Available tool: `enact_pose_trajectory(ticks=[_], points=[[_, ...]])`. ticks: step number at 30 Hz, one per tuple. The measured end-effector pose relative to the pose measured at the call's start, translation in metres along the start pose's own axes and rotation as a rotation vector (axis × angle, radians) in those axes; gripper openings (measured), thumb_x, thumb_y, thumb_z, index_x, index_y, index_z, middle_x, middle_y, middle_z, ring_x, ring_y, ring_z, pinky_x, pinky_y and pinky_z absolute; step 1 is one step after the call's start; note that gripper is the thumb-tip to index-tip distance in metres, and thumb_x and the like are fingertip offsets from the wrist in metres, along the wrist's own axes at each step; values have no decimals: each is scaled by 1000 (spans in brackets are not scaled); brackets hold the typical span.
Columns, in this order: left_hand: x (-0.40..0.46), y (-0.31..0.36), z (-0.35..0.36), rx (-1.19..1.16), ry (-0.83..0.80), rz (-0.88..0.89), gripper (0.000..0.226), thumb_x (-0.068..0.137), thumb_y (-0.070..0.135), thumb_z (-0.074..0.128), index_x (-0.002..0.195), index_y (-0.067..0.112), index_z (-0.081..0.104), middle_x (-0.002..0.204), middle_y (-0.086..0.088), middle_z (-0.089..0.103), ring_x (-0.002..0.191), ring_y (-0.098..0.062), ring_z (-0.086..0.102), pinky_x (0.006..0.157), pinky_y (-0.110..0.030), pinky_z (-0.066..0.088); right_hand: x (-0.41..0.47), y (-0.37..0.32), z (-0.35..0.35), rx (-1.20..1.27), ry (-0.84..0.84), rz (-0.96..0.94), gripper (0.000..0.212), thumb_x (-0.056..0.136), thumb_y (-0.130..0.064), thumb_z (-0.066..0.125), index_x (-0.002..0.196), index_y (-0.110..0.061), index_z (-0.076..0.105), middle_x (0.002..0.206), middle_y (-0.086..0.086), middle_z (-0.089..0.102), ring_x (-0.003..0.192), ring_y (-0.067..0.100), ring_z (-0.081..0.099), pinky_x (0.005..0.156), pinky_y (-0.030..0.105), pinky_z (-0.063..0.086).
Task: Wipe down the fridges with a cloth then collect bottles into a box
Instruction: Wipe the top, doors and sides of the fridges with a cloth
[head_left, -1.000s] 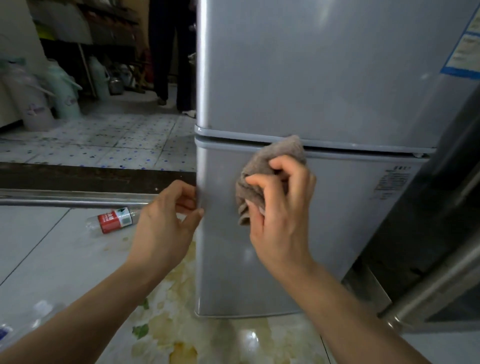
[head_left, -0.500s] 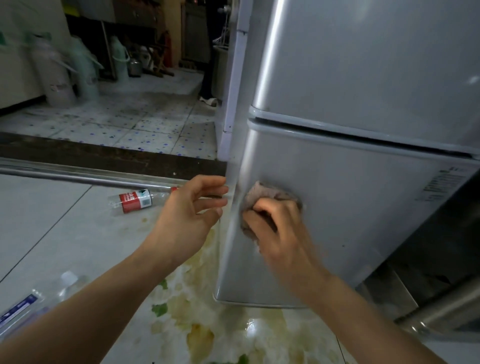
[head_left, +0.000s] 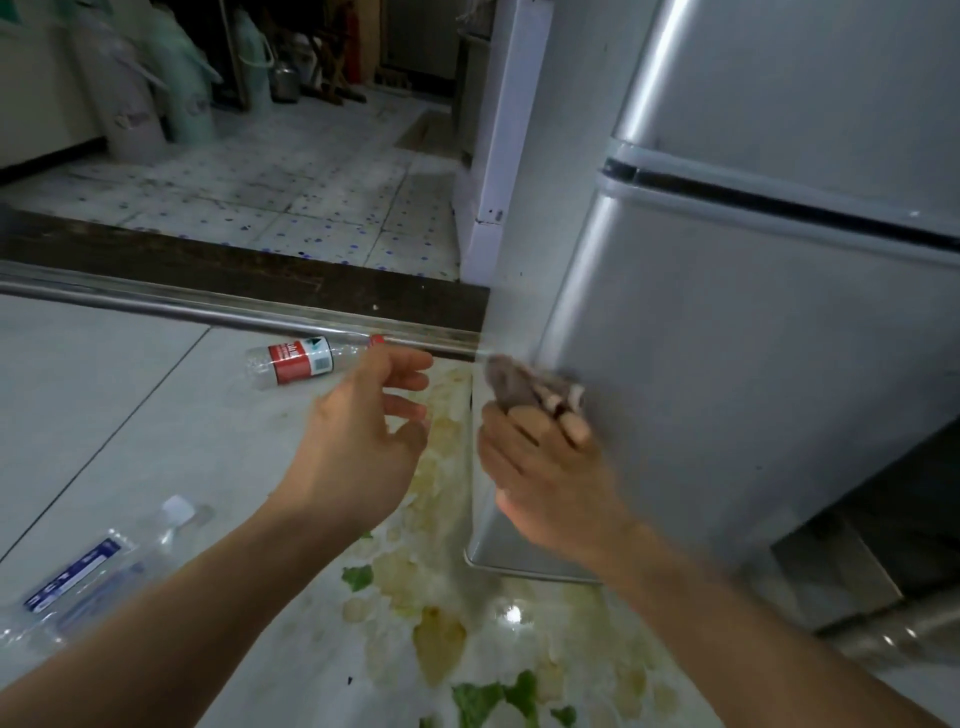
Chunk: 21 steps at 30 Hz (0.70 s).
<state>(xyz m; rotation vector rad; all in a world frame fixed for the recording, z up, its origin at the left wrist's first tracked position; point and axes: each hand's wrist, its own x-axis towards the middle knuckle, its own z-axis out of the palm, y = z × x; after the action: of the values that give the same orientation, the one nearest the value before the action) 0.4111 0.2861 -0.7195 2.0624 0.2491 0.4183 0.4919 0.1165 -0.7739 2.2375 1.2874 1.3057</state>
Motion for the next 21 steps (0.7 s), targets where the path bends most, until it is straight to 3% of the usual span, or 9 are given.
enact_pose_trajectory(ticks=[3,5,7,10,13,16,18,21], points=[[-2,-7,3,63,-42,2,42,85,3,60,114,32,51,105,16,56,90,4,55,70,-10,43,-26,-19,12,-8,-211,-110,34,73,-24,59,105,-25,70,120,-12,64,114,12,37,90,27,31],[-3,-7,7,75,-70,4,42,85,4,60,114,33,50,106,17,55,91,5,55,71,-11,43,-29,-11,8,-43,-197,-179,40,75,-20,56,114,-26,68,124,-12,62,117,13,36,97,28,30],[-3,-3,13,62,-92,11,42,85,4,60,115,33,50,107,16,55,92,4,55,72,-12,44,-27,10,-6,-89,-80,-158,40,79,-17,56,116,-27,67,125,-14,62,115,15,38,97,33,32],[-2,7,26,33,-90,32,40,85,4,58,113,31,51,106,14,57,93,-1,57,76,-22,48,-19,57,-34,-92,154,15,38,87,-21,57,124,-30,56,133,-10,49,110,18,40,88,38,32],[1,20,45,25,-71,45,37,85,7,60,114,28,51,101,16,57,92,-4,58,83,-32,51,-12,97,-49,-43,265,244,41,84,-20,59,123,-27,47,130,0,35,109,26,38,84,40,32],[5,29,65,19,-24,69,31,85,18,62,114,25,52,104,13,60,94,-6,58,83,-33,50,-20,85,-36,95,322,408,42,83,-13,62,122,-23,48,127,6,35,101,31,41,86,39,37],[8,31,74,46,36,89,25,84,24,64,105,25,52,99,12,61,90,-7,59,77,-29,47,-45,57,-20,89,284,413,42,82,-7,59,119,-24,48,121,6,37,92,29,41,81,39,43],[10,31,80,101,110,96,22,83,28,65,97,25,48,91,10,59,86,-10,58,73,-28,44,-91,33,-3,29,53,192,52,69,-12,60,116,-27,44,114,3,36,87,24,38,78,37,45]])
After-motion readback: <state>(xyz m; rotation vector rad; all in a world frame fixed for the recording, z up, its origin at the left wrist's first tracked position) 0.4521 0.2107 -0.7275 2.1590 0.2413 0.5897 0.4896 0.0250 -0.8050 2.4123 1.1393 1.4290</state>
